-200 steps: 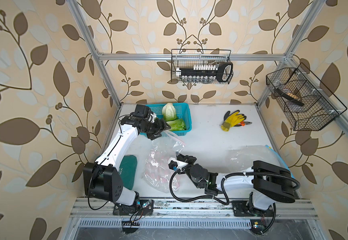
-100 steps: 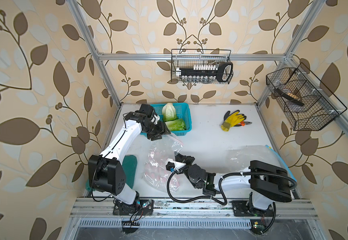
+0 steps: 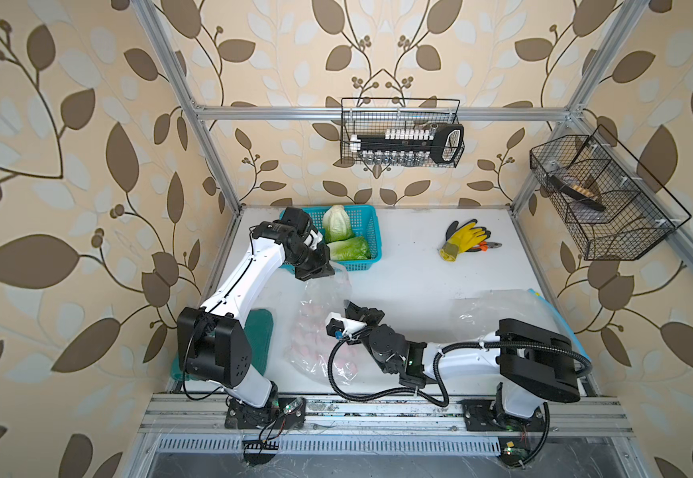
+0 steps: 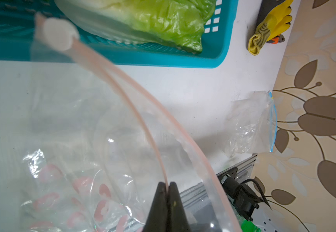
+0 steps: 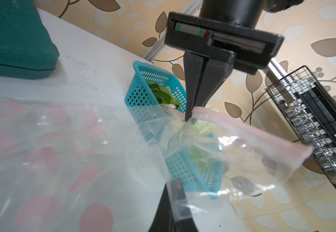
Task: Put the chinese cabbages into a zipper bag and zip it
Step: Open the zipper of the food storage bag at the center of the board, then move the basket to the center of the board.
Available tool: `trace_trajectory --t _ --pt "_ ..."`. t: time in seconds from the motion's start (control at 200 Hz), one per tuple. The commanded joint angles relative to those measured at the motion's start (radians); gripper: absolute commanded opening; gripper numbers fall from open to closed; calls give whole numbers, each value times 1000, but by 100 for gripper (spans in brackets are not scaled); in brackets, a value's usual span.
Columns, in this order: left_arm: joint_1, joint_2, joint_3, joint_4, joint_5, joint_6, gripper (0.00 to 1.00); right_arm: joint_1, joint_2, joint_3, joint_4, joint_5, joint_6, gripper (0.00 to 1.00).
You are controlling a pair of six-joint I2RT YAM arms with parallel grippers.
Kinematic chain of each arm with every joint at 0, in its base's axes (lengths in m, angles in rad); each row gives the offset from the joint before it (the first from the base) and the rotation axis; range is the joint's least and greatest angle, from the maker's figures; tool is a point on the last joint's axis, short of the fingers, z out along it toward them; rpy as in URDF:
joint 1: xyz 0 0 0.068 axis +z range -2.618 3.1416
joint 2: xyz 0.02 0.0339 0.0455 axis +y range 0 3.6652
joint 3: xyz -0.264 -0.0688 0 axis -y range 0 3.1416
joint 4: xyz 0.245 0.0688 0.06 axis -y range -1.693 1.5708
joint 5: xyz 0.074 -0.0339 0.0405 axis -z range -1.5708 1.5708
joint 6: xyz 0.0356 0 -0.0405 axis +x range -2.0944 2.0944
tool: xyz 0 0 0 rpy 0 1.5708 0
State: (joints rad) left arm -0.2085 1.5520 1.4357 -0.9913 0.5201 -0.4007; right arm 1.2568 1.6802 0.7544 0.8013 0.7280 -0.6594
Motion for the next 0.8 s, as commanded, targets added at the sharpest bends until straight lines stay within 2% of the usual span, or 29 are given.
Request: trace_trajectory --t 0.0,0.06,0.115,0.17,0.195,0.255,0.31,0.4,0.53,0.65,0.795 --pt "10 -89 36 -13 -25 31 0 -3 -111 40 -240 -37 221 15" --pt "11 -132 48 -29 -106 68 0 -22 -190 32 -385 -80 381 38" --pt "11 -172 48 -42 -199 107 0 -63 -283 4 -501 -178 548 59" --pt "6 -209 39 -52 -303 139 0 -118 -375 -39 -582 -299 685 76" --pt "5 -227 31 -51 -323 152 0 -146 -411 -60 -603 -346 735 80" --pt "3 -270 6 -40 -331 175 0 -226 -480 -94 -644 -471 825 83" --pt "1 -307 -20 -16 -313 177 0 -303 -510 -89 -692 -578 884 81" --pt "-2 -339 -22 -9 -274 195 0 -427 -495 -41 -761 -665 980 81" --pt "-12 -347 89 -85 -280 252 0 -616 -298 228 -1057 -720 1150 80" --pt "-54 -361 153 -125 -317 295 0 -700 -102 419 -1133 -755 1221 80" --pt "-141 -379 141 -136 -321 299 0 -724 129 657 -1207 -746 1230 79"
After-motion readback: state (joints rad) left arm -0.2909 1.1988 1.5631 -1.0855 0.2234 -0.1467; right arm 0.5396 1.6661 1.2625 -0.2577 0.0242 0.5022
